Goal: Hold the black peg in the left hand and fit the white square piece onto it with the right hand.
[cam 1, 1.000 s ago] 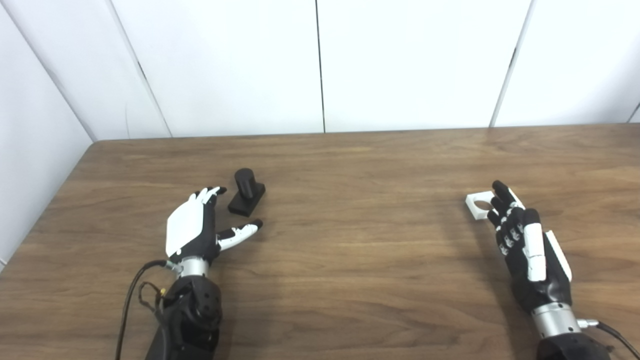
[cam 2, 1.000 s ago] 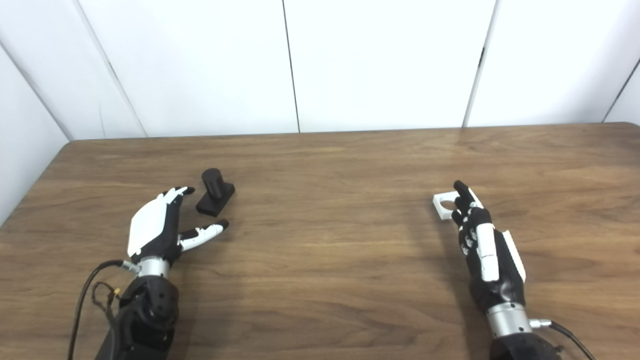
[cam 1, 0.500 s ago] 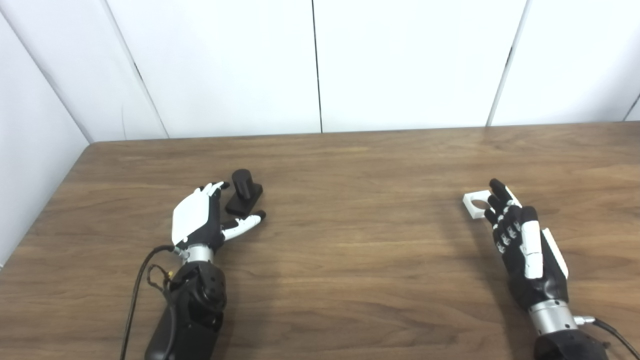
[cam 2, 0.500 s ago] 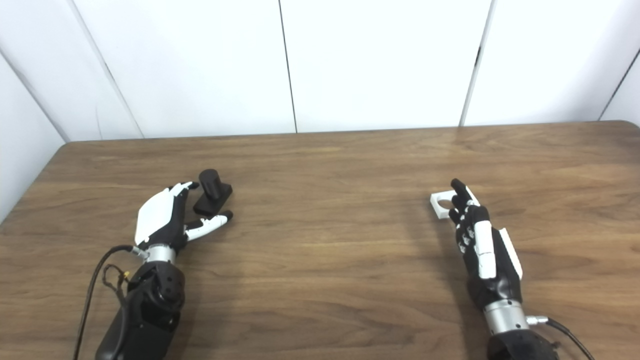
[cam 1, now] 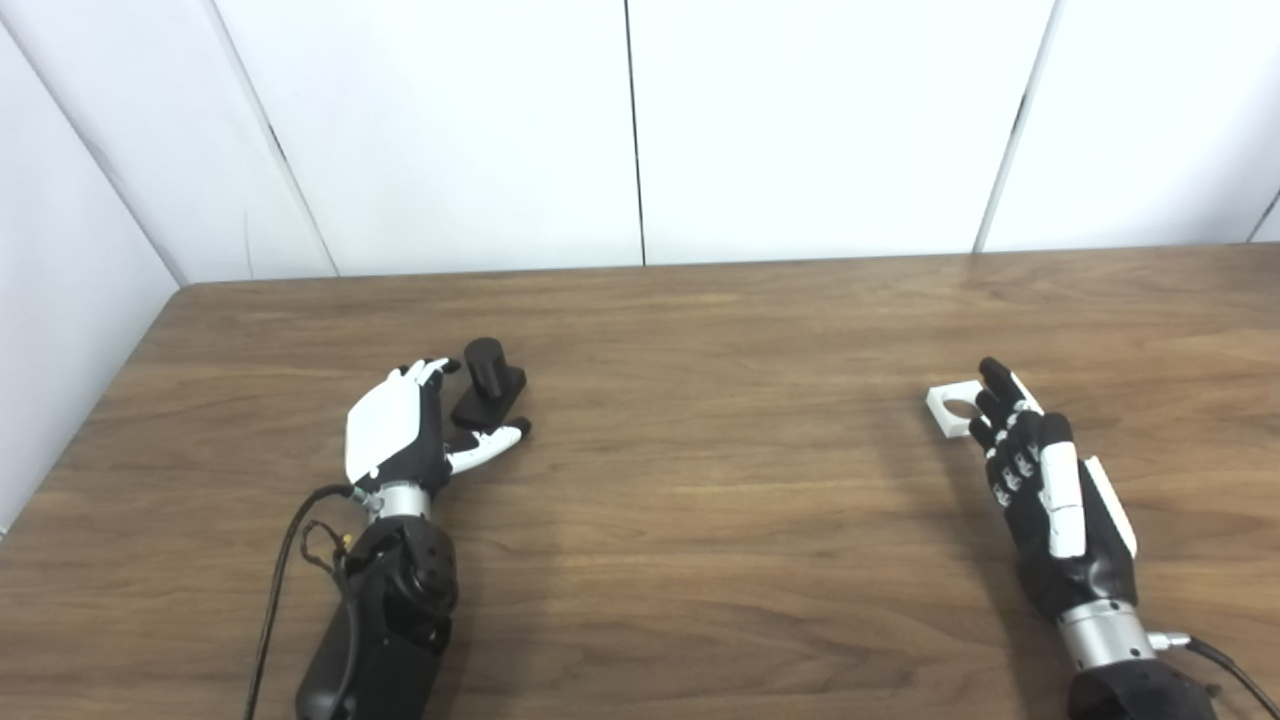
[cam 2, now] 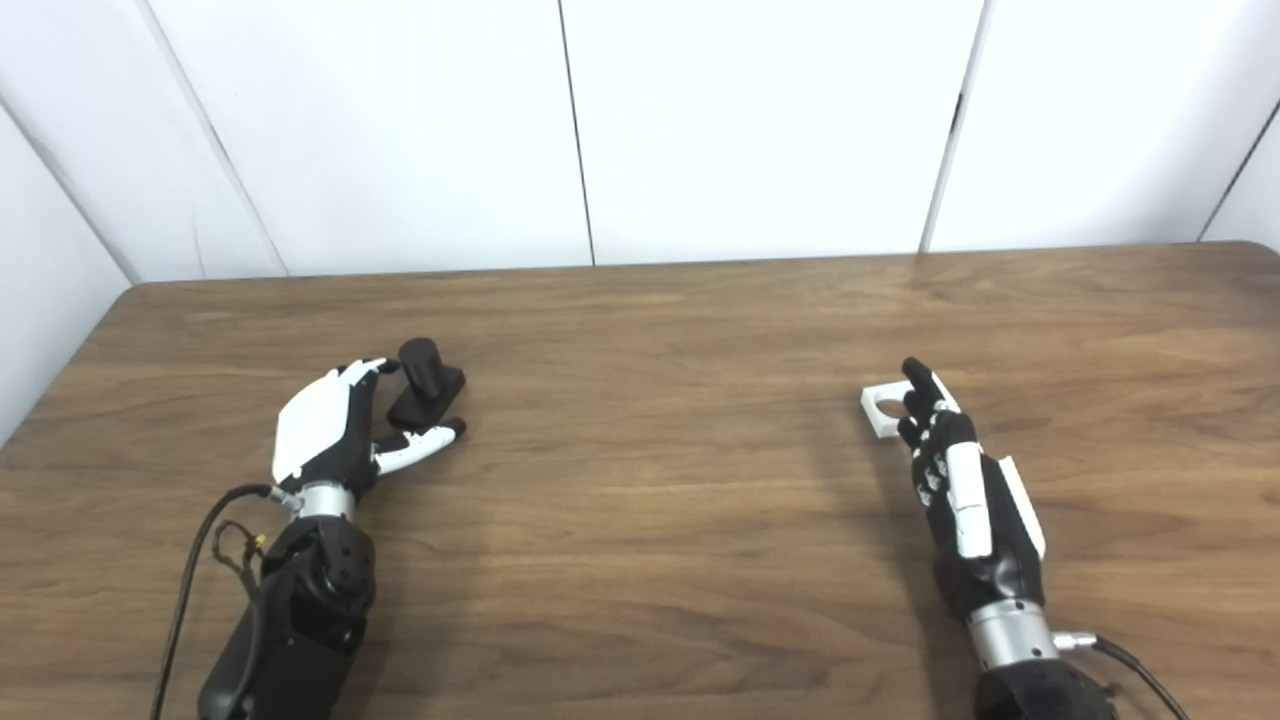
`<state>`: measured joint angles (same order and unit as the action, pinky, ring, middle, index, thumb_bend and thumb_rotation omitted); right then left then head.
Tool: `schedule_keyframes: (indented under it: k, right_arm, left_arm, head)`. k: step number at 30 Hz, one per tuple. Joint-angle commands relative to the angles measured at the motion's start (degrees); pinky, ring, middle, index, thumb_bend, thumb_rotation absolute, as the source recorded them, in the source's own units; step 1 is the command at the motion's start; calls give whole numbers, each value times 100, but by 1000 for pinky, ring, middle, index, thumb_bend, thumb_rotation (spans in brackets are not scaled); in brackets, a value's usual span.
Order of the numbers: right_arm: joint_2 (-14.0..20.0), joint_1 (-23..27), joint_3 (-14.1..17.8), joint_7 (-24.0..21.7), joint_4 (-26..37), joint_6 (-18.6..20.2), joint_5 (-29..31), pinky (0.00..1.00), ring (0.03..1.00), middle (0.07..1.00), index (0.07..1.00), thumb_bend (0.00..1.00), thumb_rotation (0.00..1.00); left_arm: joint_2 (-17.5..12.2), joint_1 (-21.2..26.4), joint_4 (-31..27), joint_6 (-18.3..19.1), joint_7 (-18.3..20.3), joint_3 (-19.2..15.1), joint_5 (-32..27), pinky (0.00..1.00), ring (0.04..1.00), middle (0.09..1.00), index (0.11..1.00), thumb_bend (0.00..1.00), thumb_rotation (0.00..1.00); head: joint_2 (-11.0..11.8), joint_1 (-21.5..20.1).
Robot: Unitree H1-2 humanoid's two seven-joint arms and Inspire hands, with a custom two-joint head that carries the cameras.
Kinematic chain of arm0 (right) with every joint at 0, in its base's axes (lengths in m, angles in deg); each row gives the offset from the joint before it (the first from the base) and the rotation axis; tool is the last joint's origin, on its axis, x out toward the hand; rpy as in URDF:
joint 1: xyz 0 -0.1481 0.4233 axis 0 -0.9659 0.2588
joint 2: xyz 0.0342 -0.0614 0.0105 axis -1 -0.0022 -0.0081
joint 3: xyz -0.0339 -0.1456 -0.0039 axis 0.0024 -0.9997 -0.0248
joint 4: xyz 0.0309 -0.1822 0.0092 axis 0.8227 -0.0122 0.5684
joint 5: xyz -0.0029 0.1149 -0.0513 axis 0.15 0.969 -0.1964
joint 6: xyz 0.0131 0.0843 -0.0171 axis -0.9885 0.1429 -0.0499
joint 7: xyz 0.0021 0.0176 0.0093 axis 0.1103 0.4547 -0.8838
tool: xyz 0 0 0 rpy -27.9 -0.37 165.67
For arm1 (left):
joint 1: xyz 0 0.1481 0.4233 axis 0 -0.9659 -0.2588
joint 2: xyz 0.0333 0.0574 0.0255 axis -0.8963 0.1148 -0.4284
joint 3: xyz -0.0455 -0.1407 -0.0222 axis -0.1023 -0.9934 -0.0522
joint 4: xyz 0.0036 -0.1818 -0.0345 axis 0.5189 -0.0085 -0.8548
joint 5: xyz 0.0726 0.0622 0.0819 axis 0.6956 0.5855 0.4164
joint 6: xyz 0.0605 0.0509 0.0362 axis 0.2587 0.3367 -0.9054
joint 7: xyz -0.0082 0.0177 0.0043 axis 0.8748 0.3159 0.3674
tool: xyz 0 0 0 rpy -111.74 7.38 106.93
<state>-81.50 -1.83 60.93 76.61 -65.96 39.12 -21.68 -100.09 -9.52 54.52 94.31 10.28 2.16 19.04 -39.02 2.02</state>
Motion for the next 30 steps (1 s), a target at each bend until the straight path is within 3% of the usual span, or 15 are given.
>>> schedule_keyframes:
  k: [1,10,19,21,22,30]
  right_arm:
    - [-56,-83,-39,-73,-46,-195,70,1000,1000,1000,946,635,979]
    - [-91,-114,-27,-43,-14,-156,84,1000,1000,999,937,645,977]
    - [-48,-152,-32,-126,-27,-202,224,1000,1000,1000,952,618,995]
    - [-43,-161,-28,-128,-25,-200,232,1000,1000,1000,952,620,999]
    - [-43,-163,-26,-123,-23,-203,230,1000,1000,1000,950,620,1000]
    - [-30,-173,-13,-108,-18,-182,237,1000,1000,1000,944,625,1000]
  left_arm:
    - [-142,280,-7,-112,-185,36,86,941,961,909,699,753,415]
    - [-161,262,144,-155,-410,52,74,1000,976,897,579,731,231]
    - [-196,250,232,-235,-588,153,148,1000,942,861,541,745,182]
    - [-205,256,247,-232,-577,179,157,1000,942,857,500,567,97]
    - [-207,259,255,-227,-577,188,158,1000,942,856,495,544,86]
    - [-166,217,261,-285,-601,176,22,1000,942,856,489,521,71]
  head:
    - [-8,1]
    - [-23,21]
    - [-26,22]
    - [-32,12]
    - [-32,12]
    - [-25,3]
